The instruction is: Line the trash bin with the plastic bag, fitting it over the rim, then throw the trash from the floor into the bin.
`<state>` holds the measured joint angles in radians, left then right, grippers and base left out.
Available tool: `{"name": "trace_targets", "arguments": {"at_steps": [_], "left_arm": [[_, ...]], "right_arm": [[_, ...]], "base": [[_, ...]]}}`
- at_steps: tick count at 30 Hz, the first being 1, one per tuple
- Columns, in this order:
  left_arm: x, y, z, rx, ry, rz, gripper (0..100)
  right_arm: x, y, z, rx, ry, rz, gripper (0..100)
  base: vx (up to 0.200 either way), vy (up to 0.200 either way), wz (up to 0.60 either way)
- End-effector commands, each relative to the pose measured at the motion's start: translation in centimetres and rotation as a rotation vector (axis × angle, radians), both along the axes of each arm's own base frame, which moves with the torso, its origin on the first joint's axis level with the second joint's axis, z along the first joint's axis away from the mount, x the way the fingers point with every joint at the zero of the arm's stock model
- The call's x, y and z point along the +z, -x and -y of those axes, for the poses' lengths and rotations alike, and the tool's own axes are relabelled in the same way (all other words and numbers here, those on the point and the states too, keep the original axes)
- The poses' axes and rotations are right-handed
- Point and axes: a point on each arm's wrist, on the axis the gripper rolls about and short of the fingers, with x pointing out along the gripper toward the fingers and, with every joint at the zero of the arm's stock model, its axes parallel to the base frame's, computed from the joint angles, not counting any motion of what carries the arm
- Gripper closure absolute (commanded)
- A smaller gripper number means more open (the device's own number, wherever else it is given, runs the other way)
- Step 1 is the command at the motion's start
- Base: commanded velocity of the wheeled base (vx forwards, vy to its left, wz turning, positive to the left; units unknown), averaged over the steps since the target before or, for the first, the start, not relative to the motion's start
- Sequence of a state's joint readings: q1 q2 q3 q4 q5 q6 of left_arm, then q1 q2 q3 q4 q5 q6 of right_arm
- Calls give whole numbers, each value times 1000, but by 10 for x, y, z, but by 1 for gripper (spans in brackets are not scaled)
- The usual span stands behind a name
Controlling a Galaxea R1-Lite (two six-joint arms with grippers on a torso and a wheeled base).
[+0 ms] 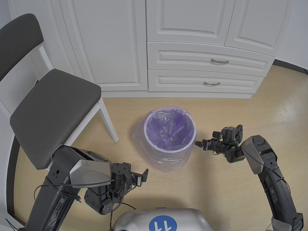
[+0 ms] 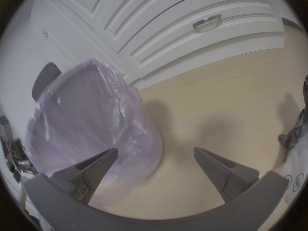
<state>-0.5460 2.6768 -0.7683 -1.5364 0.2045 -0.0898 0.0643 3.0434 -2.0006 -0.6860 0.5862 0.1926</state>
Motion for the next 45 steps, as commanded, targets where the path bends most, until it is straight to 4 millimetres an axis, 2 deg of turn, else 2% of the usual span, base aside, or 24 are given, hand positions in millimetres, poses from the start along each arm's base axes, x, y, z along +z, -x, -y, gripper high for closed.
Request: {"name": "trace_targets", "arguments": {"at_steps": [1,9,17,20,21,22,27,28,29,30,31,33,34,36,40,41,42,45], "left_arm": [[0,0,0,1,1,1,0],[0,0,0,2,-1,2,0],[0,1,1,0,-2,2,0],[0,0,1,2,-1,3,0],[0,0,1,2,-1,3,0],[0,1,1,1,-3,3,0],[0,1,1,0,-2,2,0],[0,1,1,1,0,1,0],[0,0,1,1,1,3,0],[0,0,1,1,1,3,0],[0,0,1,2,0,3,0],[0,0,1,3,-2,4,0],[0,0,1,3,-2,4,0],[0,0,1,2,0,5,0],[0,0,1,1,1,3,0],[0,0,1,1,1,3,0],[0,0,1,-1,4,1,0],[0,0,1,-2,9,-1,0]], "right_arm": [[-8,3,2,-7,72,-28,0],[-7,1,5,-37,97,8,0],[22,-8,26,-136,102,213,0],[63,-15,37,-171,134,327,0],[63,-15,37,-171,134,327,0],[92,-10,50,-203,172,376,0],[147,5,66,-254,184,389,0],[169,16,68,-266,190,358,0],[174,19,68,-267,191,349,0],[199,37,69,-274,202,257,0],[214,48,69,-277,209,202,0],[240,66,66,-292,233,76,0],[247,69,65,-303,246,34,0],[252,68,65,-366,286,-26,0],[226,53,70,-567,412,-87,0],[226,53,70,-567,412,-87,0],[216,36,79,-660,465,-62,0],[206,21,103,-697,491,-32,0]], "base": [[0,0,0],[0,0,0],[0,0,0],[0,0,0],[0,0,0],[0,0,0],[0,0,0],[0,0,0],[0,0,0],[0,0,0],[0,0,0],[0,0,0],[0,0,0],[0,0,0],[0,0,0],[0,0,0],[0,0,0],[0,0,0]]}}
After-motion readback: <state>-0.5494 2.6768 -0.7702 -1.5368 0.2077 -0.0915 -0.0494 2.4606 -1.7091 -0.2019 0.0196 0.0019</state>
